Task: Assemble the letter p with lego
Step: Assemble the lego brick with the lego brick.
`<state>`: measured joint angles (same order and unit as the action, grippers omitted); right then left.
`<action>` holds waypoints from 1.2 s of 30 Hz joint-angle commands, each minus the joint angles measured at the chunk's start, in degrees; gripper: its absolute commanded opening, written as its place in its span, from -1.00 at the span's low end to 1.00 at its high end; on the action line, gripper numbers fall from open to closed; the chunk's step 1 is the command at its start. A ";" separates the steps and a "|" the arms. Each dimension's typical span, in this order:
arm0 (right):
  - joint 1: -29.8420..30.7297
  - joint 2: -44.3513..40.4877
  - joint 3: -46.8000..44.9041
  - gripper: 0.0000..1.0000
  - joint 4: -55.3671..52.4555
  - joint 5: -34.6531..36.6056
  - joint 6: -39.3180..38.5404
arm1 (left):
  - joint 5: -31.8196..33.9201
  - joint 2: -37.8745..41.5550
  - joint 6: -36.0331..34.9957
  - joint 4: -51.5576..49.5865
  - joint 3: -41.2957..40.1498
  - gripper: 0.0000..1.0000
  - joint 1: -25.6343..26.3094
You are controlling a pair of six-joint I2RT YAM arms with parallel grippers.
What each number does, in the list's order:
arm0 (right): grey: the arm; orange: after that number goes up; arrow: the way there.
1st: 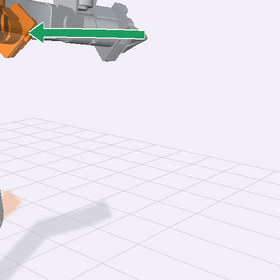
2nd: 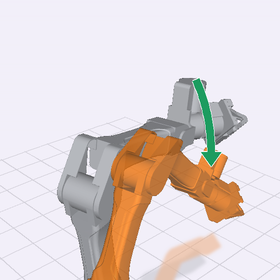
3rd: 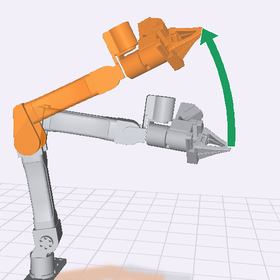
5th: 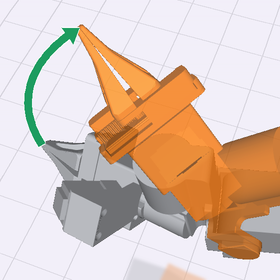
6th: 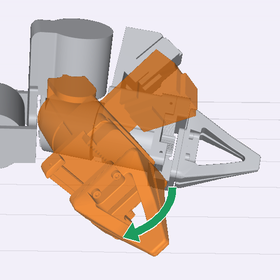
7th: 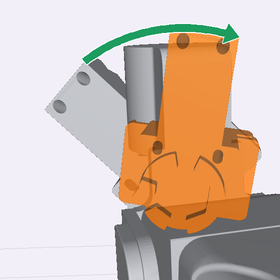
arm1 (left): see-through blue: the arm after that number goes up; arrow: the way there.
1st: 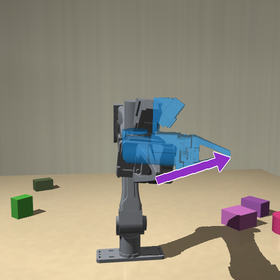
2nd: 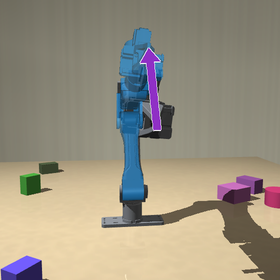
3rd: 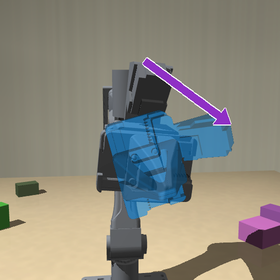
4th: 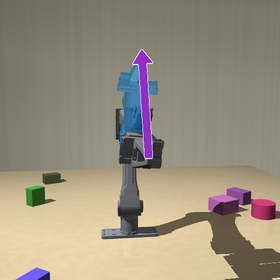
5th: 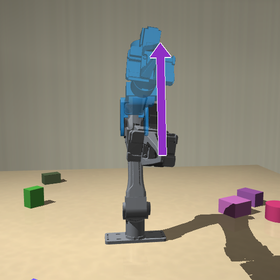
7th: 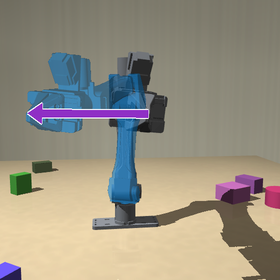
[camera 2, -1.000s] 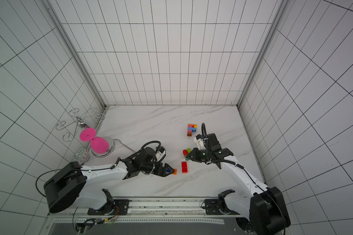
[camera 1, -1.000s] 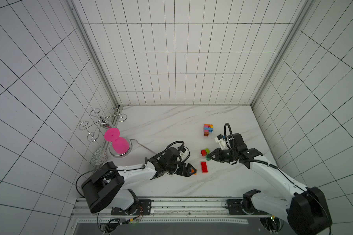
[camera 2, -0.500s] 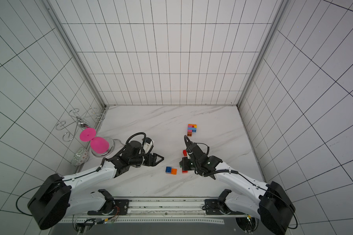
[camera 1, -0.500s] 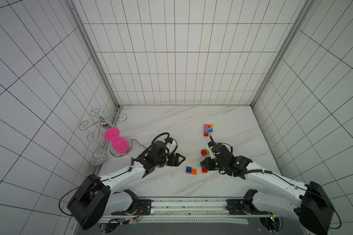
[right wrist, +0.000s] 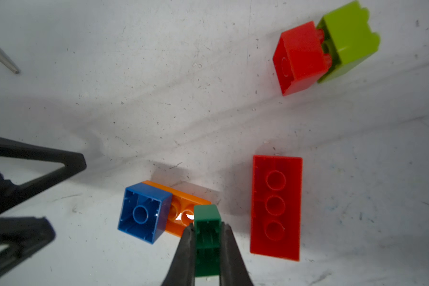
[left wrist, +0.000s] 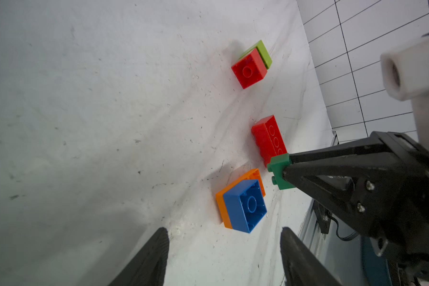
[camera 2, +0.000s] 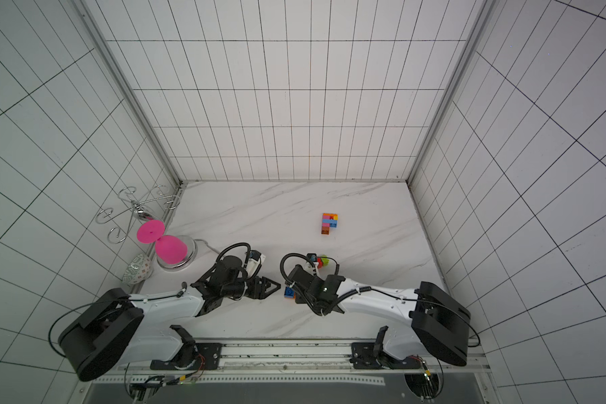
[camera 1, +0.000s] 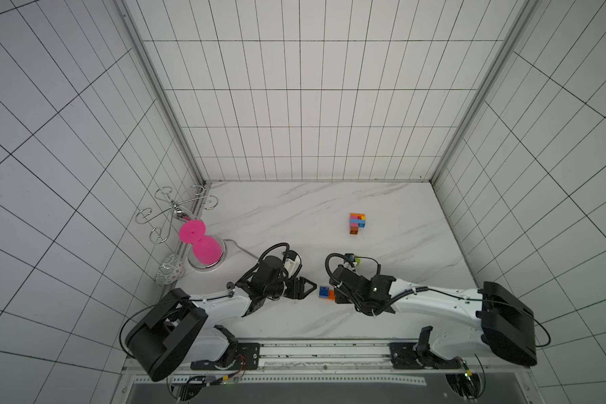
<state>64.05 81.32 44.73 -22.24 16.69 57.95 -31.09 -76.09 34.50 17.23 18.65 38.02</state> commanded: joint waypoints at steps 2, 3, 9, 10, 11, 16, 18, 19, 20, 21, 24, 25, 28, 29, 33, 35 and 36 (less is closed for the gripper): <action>1.72 3.41 4.75 -1.00 -4.57 5.21 6.02 | -0.81 -0.90 -0.70 1.98 1.87 0.30 2.84; 1.90 3.87 5.22 -1.00 -5.08 5.52 6.42 | -0.26 -0.95 -1.07 1.07 2.19 0.29 3.34; 2.53 4.90 6.02 -1.00 -7.12 6.44 8.52 | 0.79 -1.91 -1.54 -0.35 2.89 0.23 3.74; 2.66 5.12 6.08 -1.00 -7.30 6.34 8.80 | 0.77 -2.34 -1.62 -0.54 2.96 0.22 3.78; 2.87 5.32 6.09 -1.00 -7.38 6.27 9.06 | 0.77 -2.78 -1.77 -0.61 3.14 0.20 3.79; 3.96 6.68 7.11 -1.00 -8.06 5.82 9.71 | 1.01 -4.58 -2.07 -1.18 4.08 0.16 4.34; 4.37 7.28 7.43 -1.00 -8.18 5.66 10.15 | 1.37 -5.10 -2.49 -1.74 4.48 0.15 4.65; 4.39 7.64 7.43 -1.00 -8.25 5.48 10.32 | 1.38 -5.42 -2.50 -1.88 4.60 0.15 4.69; 4.50 8.01 7.54 -1.00 -8.47 5.30 10.63 | 1.55 -5.46 -2.52 -2.02 4.67 0.14 4.78; 4.50 8.19 7.61 -1.00 -8.62 5.21 10.98 | 1.76 -5.55 -2.61 -2.18 4.79 0.14 4.70; 4.55 8.98 7.74 -1.00 -8.90 4.93 11.70 | 2.26 -5.75 -2.91 -2.73 4.96 0.14 4.72; 4.56 9.18 7.81 -1.00 -9.16 4.98 11.99 | 2.43 -5.78 -3.02 -2.93 5.05 0.14 4.82; 4.58 9.86 8.22 -1.00 -9.99 5.02 12.49 | 2.70 -5.99 -3.08 -3.18 5.12 0.13 4.75; 4.54 10.28 8.50 -1.00 -10.40 5.02 12.45 | 2.79 -6.14 -3.17 -3.28 5.21 0.13 4.82; 4.49 12.13 10.20 -1.00 -12.27 5.11 12.69 | 2.83 -6.59 -3.13 -3.31 5.35 0.13 4.80; 4.49 13.25 11.21 -1.00 -13.28 5.02 12.71 | 2.96 -6.76 -3.23 -3.50 5.46 0.13 4.83; 4.50 13.83 11.68 -1.00 -13.65 5.02 12.72 | 3.01 -6.87 -3.32 -3.52 5.49 0.13 4.84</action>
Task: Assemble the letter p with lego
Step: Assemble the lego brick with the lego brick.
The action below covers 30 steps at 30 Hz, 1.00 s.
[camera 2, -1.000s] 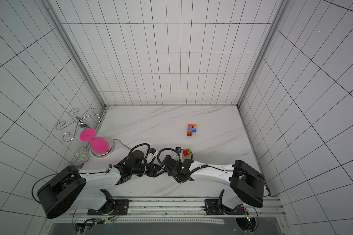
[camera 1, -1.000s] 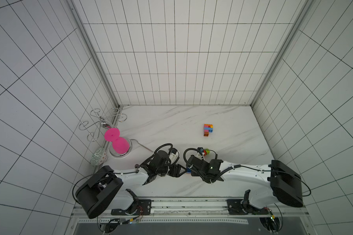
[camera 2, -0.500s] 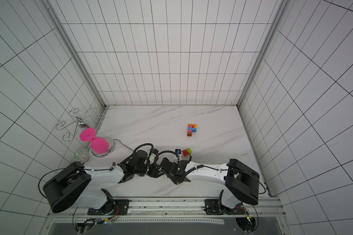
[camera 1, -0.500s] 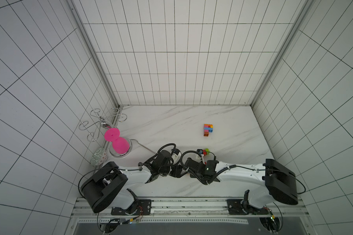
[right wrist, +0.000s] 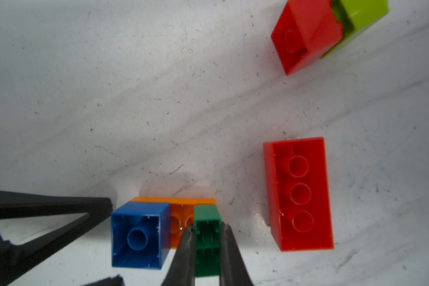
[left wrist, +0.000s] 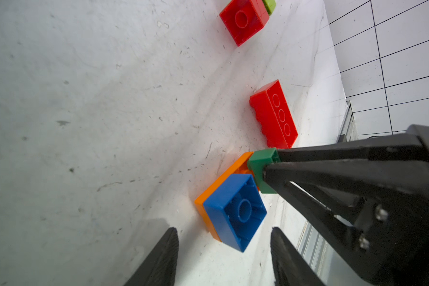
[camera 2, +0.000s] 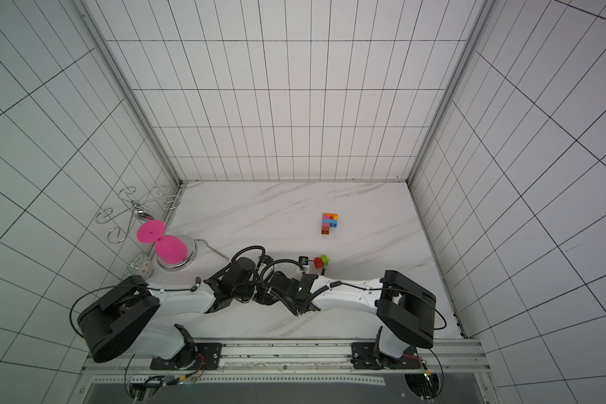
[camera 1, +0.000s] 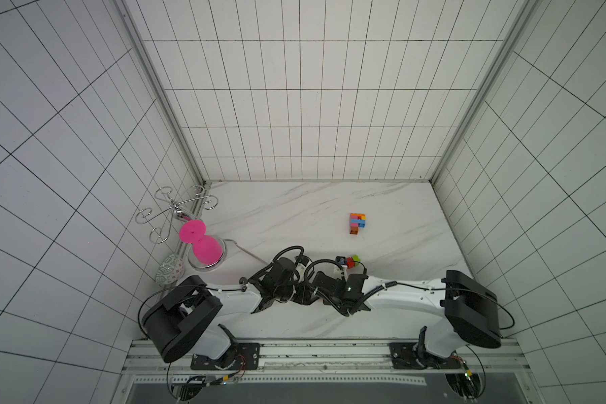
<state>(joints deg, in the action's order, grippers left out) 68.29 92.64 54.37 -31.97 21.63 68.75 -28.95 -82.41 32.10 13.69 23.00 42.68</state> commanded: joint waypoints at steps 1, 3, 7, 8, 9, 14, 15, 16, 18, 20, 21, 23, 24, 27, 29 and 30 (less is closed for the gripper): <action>0.26 3.04 2.33 -1.00 -4.13 -0.07 1.86 | 1.00 -0.60 -0.93 -0.18 1.17 0.13 0.17; 0.22 4.30 3.27 -1.00 -4.68 -0.30 1.75 | 1.18 -0.65 -1.05 -0.39 1.34 0.13 0.17; 0.24 6.65 4.82 -1.00 -5.80 -1.19 1.64 | 1.69 -0.75 -1.27 -1.01 1.44 0.12 0.18; 0.26 7.14 5.32 -1.00 -6.16 -1.32 1.54 | 1.87 -0.82 -1.26 -1.10 1.45 0.13 0.18; 0.26 7.63 5.69 -1.00 -6.50 -1.49 1.48 | 1.88 -0.97 -1.31 -1.28 1.57 0.12 0.17; 0.26 9.38 6.96 -1.00 -7.62 -1.82 0.92 | 2.05 -1.61 -1.38 -1.59 1.87 0.02 0.21; 0.26 9.78 7.34 -1.00 -7.80 -2.00 0.88 | 2.18 -1.69 -1.41 -1.60 1.92 0.01 0.20; 0.26 10.22 7.56 -1.00 -8.00 -2.19 0.77 | 2.14 -1.70 -1.37 -1.65 1.96 0.01 0.17; 0.27 11.03 8.02 -1.00 -8.27 -2.55 0.73 | 2.10 -1.70 -1.35 -1.65 2.04 0.01 0.21; 0.30 11.43 8.64 -1.00 -8.72 -2.77 0.44 | 2.14 -1.54 -1.37 -1.76 1.99 0.01 0.15; 0.32 11.27 8.95 -1.00 -8.93 -2.82 0.06 | 2.14 -1.31 -1.38 -1.75 1.97 0.01 0.13; 0.35 10.49 9.85 -1.00 -9.40 -2.50 -1.05 | 2.38 -0.55 -1.45 -2.07 1.78 0.01 0.21; 0.33 9.72 10.25 -1.00 -9.67 -2.17 -1.99 | 2.62 0.05 -1.59 -2.22 1.71 0.01 0.21; 0.26 7.19 12.29 -0.64 -11.38 -0.86 -5.26 | 4.14 2.56 -2.06 -3.62 1.43 0.07 0.11; 0.09 5.41 13.20 -0.36 -11.53 -0.45 -7.17 | 5.31 4.66 -2.30 -4.36 1.09 0.12 0.14; -0.06 4.57 13.39 -0.18 -11.55 -0.35 -8.02 | 5.99 5.79 -2.41 -4.82 0.81 0.15 0.15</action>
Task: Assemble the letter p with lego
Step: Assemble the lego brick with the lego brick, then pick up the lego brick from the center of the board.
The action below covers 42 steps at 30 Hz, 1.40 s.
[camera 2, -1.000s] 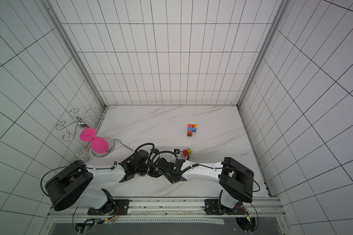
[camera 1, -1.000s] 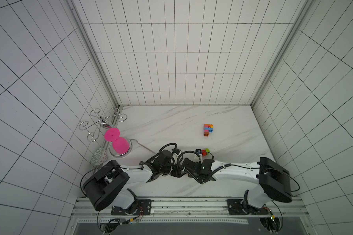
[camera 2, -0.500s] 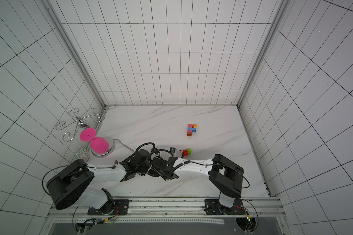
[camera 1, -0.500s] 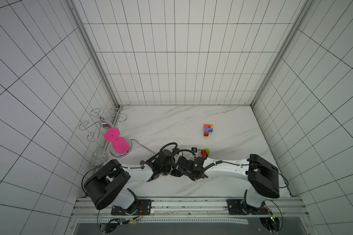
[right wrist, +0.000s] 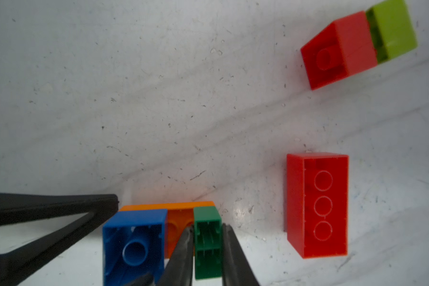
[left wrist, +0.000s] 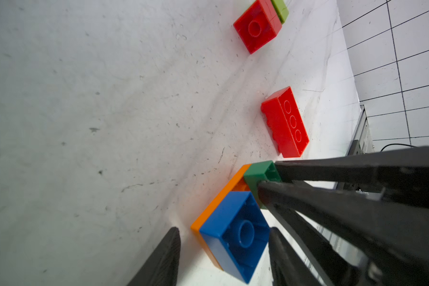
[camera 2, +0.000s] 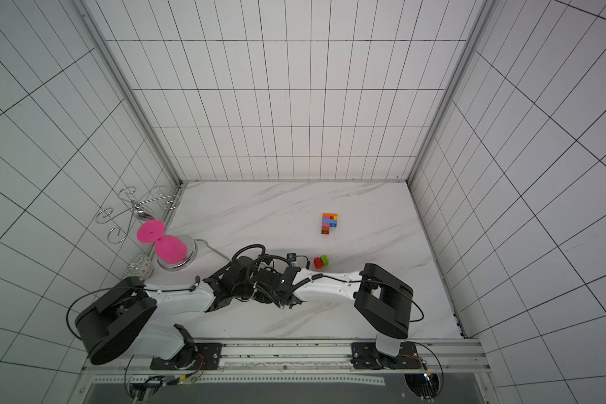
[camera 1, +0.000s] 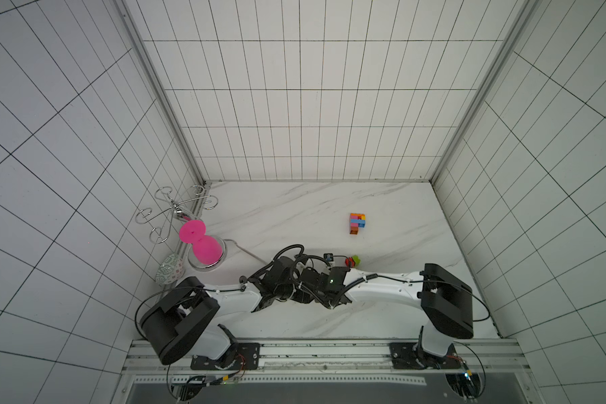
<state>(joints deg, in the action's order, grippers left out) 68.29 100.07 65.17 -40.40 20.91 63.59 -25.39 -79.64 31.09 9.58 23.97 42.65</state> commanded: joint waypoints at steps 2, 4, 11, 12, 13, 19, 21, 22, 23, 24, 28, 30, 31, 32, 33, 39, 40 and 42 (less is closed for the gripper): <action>-0.63 -3.97 2.82 -0.04 -3.11 0.13 -4.40 | 3.35 4.85 -1.62 -1.26 -0.52 0.17 0.14; -1.75 -5.18 2.05 0.16 -2.99 -0.52 -5.33 | 3.87 6.03 -1.81 -1.43 -0.82 0.20 0.14; -5.22 -15.99 -6.00 0.41 2.96 -1.16 -10.92 | 5.57 9.57 -2.53 -1.72 -1.40 0.22 0.08; -6.16 -18.39 -7.87 0.49 4.33 -1.36 -12.45 | 6.21 10.59 -2.82 -1.93 -1.60 0.24 0.23; -7.20 -20.80 -9.60 0.50 5.90 -2.11 -13.98 | 6.96 11.65 -3.12 -2.34 -1.67 0.26 0.18; -19.81 -34.54 -19.51 0.50 11.08 -12.03 -22.01 | 12.85 20.60 -5.02 -4.92 -3.19 0.61 0.67; -25.41 -38.57 -22.05 0.50 12.18 -16.75 -24.20 | 14.44 23.23 -5.46 -4.89 -3.99 0.73 0.96; -27.76 -40.12 -23.06 0.50 12.41 -19.03 -24.83 | 14.94 24.14 -5.65 -4.88 -4.15 0.77 1.01; -30.60 -41.58 -24.03 0.50 12.75 -21.51 -25.70 | 15.44 24.81 -5.76 -4.84 -4.35 0.82 1.11; -33.18 -42.84 -24.82 0.50 12.88 -23.86 -26.40 | 15.80 25.37 -5.82 -4.87 -4.53 0.85 1.16; -40.84 -45.47 -27.05 0.50 12.98 -31.07 -28.20 | 16.51 25.87 -6.01 -4.47 -4.75 0.94 1.16; -43.31 -45.37 -27.48 0.50 12.96 -33.61 -28.97 | 16.77 25.29 -6.10 -4.40 -4.56 0.94 1.15; -44.17 -44.91 -27.53 0.50 12.93 -34.75 -29.34 | 16.86 25.02 -6.04 -4.40 -4.49 0.94 1.19; -44.89 -44.20 -27.44 0.49 13.06 -35.92 -29.93 | 16.94 24.81 -6.04 -4.40 -4.39 0.94 1.18; -45.29 -43.25 -27.37 0.48 13.06 -36.78 -30.38 | 17.03 24.50 -6.09 -4.41 -4.37 0.94 1.20; -44.91 -37.23 -29.04 0.39 15.75 -41.98 -31.65 | 17.04 23.41 -5.97 -4.01 -4.11 0.94 1.17; -44.41 -36.63 -29.25 0.38 15.87 -41.69 -31.69 | 17.04 23.26 -6.02 -3.95 -4.10 0.94 1.19; -41.64 -35.28 -29.23 0.38 15.83 -39.15 -32.22 | 16.97 23.03 -5.96 -3.88 -3.94 0.94 1.16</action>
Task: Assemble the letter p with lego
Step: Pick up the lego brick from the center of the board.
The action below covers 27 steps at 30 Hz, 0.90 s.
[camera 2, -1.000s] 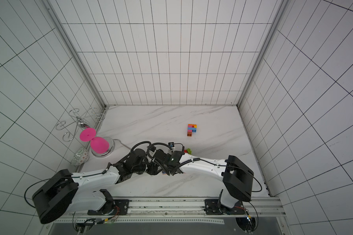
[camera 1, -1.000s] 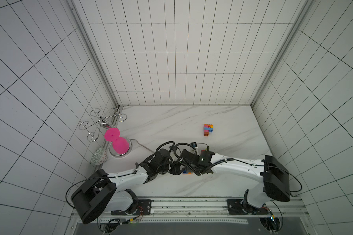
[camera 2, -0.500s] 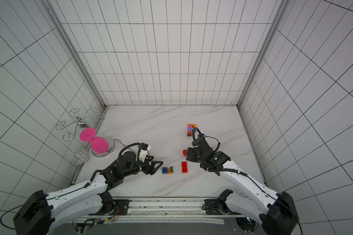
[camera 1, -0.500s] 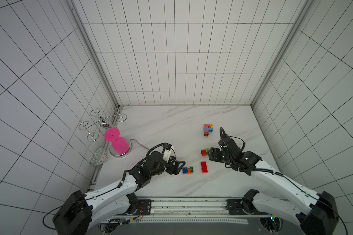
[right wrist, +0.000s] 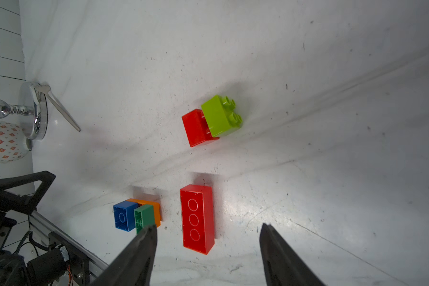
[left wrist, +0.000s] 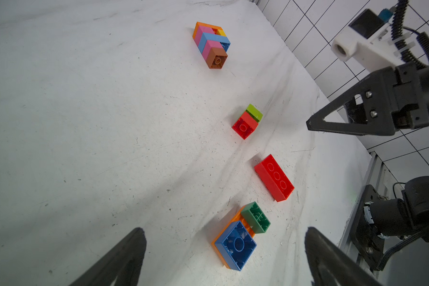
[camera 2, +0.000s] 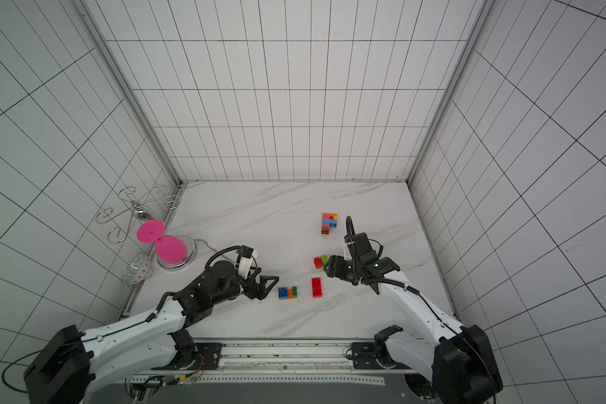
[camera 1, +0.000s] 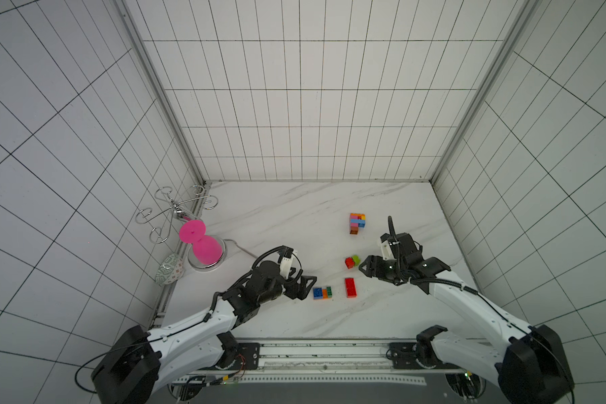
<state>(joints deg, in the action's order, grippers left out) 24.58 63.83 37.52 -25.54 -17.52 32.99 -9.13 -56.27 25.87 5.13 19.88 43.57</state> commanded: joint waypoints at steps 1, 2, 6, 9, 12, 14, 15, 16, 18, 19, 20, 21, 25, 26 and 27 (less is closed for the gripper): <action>4.01 1.77 -1.29 0.38 0.61 1.01 -1.78 | 0.78 -0.34 -0.65 0.58 0.08 0.94 0.23; 5.65 2.60 -0.78 0.38 0.08 2.85 -1.95 | 0.82 -0.34 -0.64 0.57 0.12 0.94 0.21; 13.08 8.07 2.62 0.35 -2.71 10.44 -3.25 | 1.33 0.05 -0.60 0.20 0.23 0.94 0.16; 17.56 12.44 5.40 0.35 -4.06 14.33 -3.95 | 3.64 0.50 0.14 -1.59 0.56 0.94 0.02; 20.59 16.60 8.50 0.36 -5.83 17.82 -3.91 | 5.43 1.36 0.68 -3.35 0.64 0.94 -0.71; 21.84 18.51 9.81 0.37 -5.93 18.69 -3.43 | 5.39 2.14 1.11 -3.57 0.26 0.94 -1.52; 22.40 19.43 10.34 0.38 -5.76 18.91 -3.21 | 5.17 2.42 1.29 -3.66 0.14 0.94 -2.04; 22.79 20.25 10.91 0.38 -5.67 19.17 -2.92 | 4.89 2.80 1.43 -3.68 -0.07 0.94 -2.45; 23.36 21.59 11.64 0.37 -5.91 20.32 -2.18 | 4.56 3.43 1.72 -3.64 -0.40 0.94 -3.11; 23.49 22.13 12.02 0.35 -6.27 21.28 -1.66 | 4.48 3.68 1.77 -3.65 -0.57 0.94 -3.26; 23.56 22.53 12.29 0.31 -6.72 22.27 -1.20 | 4.47 3.93 1.81 -3.63 -0.66 0.94 -3.33; 23.58 22.94 12.55 0.26 -7.42 23.59 -0.61 | 4.42 4.12 1.88 -3.63 -0.72 0.94 -3.34; 23.58 24.20 13.32 0.08 -9.08 26.19 -0.27 | 4.29 4.24 1.86 -3.66 -0.79 0.94 -3.41; 23.59 24.47 13.41 0.04 -9.10 26.17 -0.43 | 4.21 4.24 1.91 -3.65 -0.73 0.94 -3.41; 23.59 24.78 13.51 -0.01 -9.09 26.24 -0.62 | 4.18 4.31 1.87 -3.69 -0.73 0.94 -3.41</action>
<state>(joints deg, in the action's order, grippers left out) 47.77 87.55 48.45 -31.99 5.54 31.75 -5.52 -52.66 27.42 1.50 19.68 40.38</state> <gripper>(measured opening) 0.510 0.970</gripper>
